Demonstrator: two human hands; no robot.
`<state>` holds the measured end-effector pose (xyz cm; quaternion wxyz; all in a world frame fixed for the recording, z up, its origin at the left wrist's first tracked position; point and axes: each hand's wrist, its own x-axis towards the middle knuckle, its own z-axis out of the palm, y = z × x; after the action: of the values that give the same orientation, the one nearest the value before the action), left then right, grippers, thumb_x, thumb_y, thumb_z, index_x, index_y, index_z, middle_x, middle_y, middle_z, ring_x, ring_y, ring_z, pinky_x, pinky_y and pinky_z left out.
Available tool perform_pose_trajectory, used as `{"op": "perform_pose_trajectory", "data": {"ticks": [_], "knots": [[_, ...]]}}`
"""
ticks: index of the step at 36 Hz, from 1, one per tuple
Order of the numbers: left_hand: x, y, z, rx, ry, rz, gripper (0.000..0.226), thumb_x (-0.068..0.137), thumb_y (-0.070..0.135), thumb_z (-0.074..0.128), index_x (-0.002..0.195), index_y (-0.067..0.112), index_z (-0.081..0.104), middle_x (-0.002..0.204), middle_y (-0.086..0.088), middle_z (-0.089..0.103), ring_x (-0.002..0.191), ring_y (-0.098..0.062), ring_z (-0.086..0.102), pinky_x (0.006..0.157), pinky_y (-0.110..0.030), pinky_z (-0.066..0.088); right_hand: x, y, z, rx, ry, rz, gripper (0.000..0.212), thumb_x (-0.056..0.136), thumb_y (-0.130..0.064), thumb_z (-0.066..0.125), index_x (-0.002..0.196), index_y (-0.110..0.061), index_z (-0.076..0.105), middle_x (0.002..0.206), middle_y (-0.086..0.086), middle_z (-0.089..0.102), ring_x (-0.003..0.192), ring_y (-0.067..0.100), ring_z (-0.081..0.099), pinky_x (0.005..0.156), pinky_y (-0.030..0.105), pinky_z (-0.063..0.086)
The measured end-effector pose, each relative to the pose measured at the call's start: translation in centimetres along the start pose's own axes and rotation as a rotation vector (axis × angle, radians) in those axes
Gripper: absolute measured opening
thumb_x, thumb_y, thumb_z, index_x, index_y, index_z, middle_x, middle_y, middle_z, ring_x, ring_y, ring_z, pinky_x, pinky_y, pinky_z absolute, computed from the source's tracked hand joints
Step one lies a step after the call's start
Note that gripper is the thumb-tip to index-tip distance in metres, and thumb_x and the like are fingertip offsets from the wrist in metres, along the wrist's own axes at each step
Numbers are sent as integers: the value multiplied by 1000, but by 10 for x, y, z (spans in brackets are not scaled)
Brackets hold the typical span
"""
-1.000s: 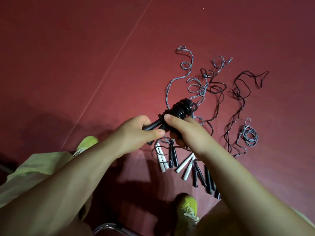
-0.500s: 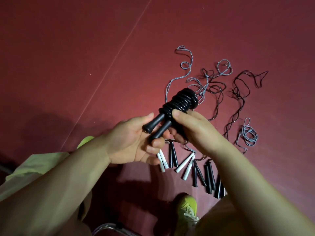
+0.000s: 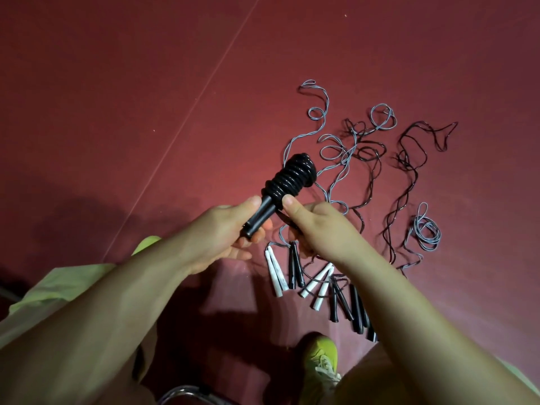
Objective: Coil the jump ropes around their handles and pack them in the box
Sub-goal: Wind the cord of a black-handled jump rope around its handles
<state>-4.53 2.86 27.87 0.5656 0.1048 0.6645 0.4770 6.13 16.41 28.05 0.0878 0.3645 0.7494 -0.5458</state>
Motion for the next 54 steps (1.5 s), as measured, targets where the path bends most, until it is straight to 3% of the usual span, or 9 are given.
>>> {"op": "perform_pose_trajectory", "data": {"ticks": [7, 13, 18, 24, 27, 31, 41, 49, 54], "knots": [[8, -6, -3, 286, 225, 83, 44, 96, 46, 43, 99, 8, 64, 79, 2, 55, 75, -15, 47, 94, -44, 46, -2, -6, 2, 147, -94, 84, 73, 94, -61, 36, 80, 1, 70, 54, 2, 55, 44, 17, 49, 63, 35, 43], [10, -8, -5, 359, 220, 199, 7, 88, 30, 63, 84, 23, 61, 69, 8, 51, 64, -9, 45, 64, -29, 36, -1, -4, 5, 205, -75, 64, 66, 75, -72, 51, 74, -8, 68, 61, 9, 53, 45, 17, 44, 50, 27, 35], [7, -3, -2, 349, 226, 218, 14, 79, 27, 72, 81, 22, 59, 67, 9, 52, 64, -9, 47, 63, -27, 35, -4, -5, 2, 241, -34, -29, 40, 74, -51, 56, 70, -12, 63, 56, 5, 48, 48, 16, 36, 43, 23, 29], [-3, 4, -7, -166, -297, -121, 34, 70, 41, 57, 84, 14, 72, 82, -5, 68, 74, -17, 63, 88, -41, 46, -5, -4, 0, 408, -65, -154, 43, 68, -46, 55, 78, -5, 54, 67, 14, 37, 52, 19, 29, 50, 33, 19], [-4, 2, -8, -429, -661, -231, 55, 73, 56, 58, 93, 8, 74, 85, -11, 69, 75, -22, 63, 85, -45, 50, -2, -1, 0, 434, -131, -174, 51, 65, -54, 49, 85, -7, 54, 59, 12, 39, 53, 20, 31, 53, 34, 22], [-3, -6, -6, -658, -861, -237, 57, 80, 57, 61, 102, 5, 68, 68, 0, 57, 61, -12, 51, 73, -40, 56, 0, 1, 1, 451, -179, -198, 57, 64, -56, 47, 89, -6, 54, 55, -2, 44, 51, 12, 39, 51, 28, 28], [-2, 3, -4, -482, -484, -266, 49, 82, 62, 43, 80, 15, 58, 60, 4, 43, 52, -9, 35, 65, -32, 46, 0, 3, 1, 306, -182, -97, 60, 90, -56, 44, 74, 0, 60, 61, 19, 47, 47, 20, 39, 48, 27, 30], [0, -1, 3, -72, -191, -186, 57, 95, 57, 26, 78, 18, 63, 58, 7, 46, 57, -10, 31, 65, -29, 42, -1, -1, 5, 65, -71, 14, 61, 89, -60, 44, 60, -9, 57, 44, 1, 46, 39, 14, 41, 48, 23, 35], [3, -3, 3, 62, 2, -101, 47, 93, 56, 36, 80, 19, 63, 61, 8, 51, 59, -9, 40, 68, -31, 46, -1, -2, 6, -16, -15, 63, 64, 88, -65, 43, 47, -16, 48, 40, -2, 47, 38, 12, 46, 56, 26, 37]]}}
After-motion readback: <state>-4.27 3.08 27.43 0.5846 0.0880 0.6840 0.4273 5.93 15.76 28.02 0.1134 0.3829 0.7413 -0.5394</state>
